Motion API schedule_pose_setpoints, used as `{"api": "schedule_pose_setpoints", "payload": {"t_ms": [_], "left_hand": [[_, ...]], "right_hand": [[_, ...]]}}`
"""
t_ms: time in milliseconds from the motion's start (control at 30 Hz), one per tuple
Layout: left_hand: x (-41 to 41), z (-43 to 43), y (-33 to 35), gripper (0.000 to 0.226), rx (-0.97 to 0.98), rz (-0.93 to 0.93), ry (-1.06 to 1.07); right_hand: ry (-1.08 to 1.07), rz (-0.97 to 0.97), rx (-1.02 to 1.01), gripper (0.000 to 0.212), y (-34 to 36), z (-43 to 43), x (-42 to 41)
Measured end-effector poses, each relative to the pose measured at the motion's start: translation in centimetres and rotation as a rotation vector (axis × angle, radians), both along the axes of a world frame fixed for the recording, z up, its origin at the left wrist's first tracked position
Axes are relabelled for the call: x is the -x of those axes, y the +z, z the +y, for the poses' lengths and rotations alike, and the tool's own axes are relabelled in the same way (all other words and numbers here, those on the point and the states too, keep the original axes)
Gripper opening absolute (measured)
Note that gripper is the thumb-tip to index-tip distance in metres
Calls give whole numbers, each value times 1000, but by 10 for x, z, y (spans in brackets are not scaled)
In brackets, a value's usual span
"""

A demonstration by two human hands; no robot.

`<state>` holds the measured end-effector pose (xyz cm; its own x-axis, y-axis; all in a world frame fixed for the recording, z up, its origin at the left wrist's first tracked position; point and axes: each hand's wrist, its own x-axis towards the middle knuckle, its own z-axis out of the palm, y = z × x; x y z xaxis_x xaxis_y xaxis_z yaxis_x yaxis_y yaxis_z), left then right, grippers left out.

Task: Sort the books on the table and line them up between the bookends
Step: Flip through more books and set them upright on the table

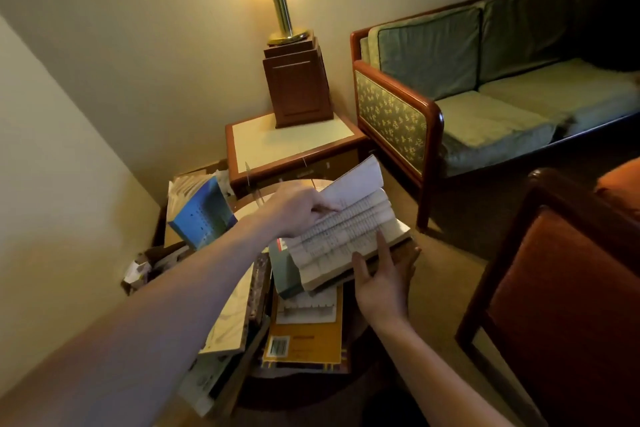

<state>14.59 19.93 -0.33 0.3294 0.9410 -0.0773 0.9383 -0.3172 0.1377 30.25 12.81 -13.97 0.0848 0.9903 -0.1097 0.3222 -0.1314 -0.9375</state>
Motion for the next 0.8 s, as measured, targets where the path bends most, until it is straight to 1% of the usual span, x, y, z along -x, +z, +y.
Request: {"api": "schedule_pose_setpoints", "payload": {"t_ms": [100, 200, 300, 400, 500, 600, 700, 800], "left_hand": [[-9, 2, 2, 35, 35, -37, 46], [-11, -1, 2, 37, 49, -151, 129], [-8, -13, 0, 37, 56, -276, 222], [-3, -29, -2, 36, 57, -452, 317], [-4, -43, -8, 35, 42, -604, 392], [-5, -57, -11, 33, 46, -744, 447], [2, -70, -11, 32, 34, -841, 494], [13, -83, -6, 30, 5, -962, 542]], "right_hand": [[-22, 187, 73, 74, 0, 4, 3], [-20, 200, 90, 72, 3, 6, -2], [-46, 208, 73, 66, 6, 6, -6], [-88, 112, 47, 65, 12, 4, -9], [-75, 24, -14, 64, 21, -1, -9], [-72, -139, -130, 60, 31, -8, -7], [-83, -301, -227, 60, 40, -14, -5], [-22, -273, -277, 58, 50, -19, 2]]}}
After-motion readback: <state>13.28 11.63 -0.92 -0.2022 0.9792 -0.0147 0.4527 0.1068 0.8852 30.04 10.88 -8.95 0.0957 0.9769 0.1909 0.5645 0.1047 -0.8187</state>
